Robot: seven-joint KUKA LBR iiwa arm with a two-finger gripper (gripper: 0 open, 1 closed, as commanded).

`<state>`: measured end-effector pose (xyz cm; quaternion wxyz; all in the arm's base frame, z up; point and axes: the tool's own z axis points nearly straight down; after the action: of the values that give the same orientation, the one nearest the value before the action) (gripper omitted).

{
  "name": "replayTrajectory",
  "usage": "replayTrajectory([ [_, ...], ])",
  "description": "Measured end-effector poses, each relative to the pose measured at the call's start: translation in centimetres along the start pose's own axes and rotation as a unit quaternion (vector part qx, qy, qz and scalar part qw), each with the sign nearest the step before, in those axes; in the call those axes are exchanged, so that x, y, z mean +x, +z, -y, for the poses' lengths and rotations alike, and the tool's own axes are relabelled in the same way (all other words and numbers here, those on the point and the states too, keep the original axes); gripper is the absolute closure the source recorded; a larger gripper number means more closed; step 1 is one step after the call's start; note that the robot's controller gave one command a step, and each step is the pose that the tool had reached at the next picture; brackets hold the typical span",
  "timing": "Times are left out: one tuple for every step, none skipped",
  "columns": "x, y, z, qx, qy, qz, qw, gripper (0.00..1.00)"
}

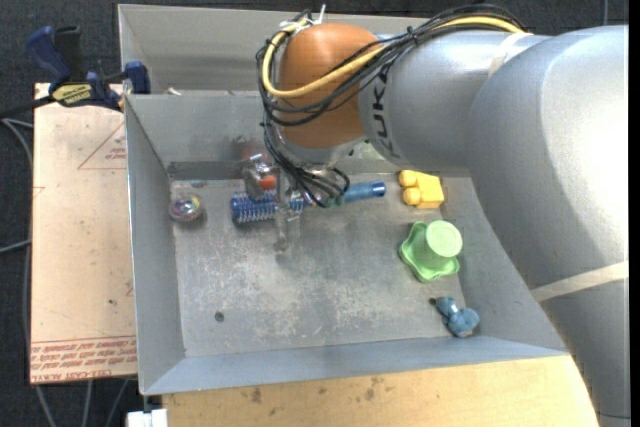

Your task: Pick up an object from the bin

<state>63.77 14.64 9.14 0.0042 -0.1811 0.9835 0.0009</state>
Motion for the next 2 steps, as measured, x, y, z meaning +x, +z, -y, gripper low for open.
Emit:
replayTrajectory([
  [-2.20,2.17,-0.80,0.000,0.007,-0.0005,1.0000,0.00],
  [-2.01,2.22,-0.74,-0.001,0.008,-0.0032,1.0000,1.00],
])
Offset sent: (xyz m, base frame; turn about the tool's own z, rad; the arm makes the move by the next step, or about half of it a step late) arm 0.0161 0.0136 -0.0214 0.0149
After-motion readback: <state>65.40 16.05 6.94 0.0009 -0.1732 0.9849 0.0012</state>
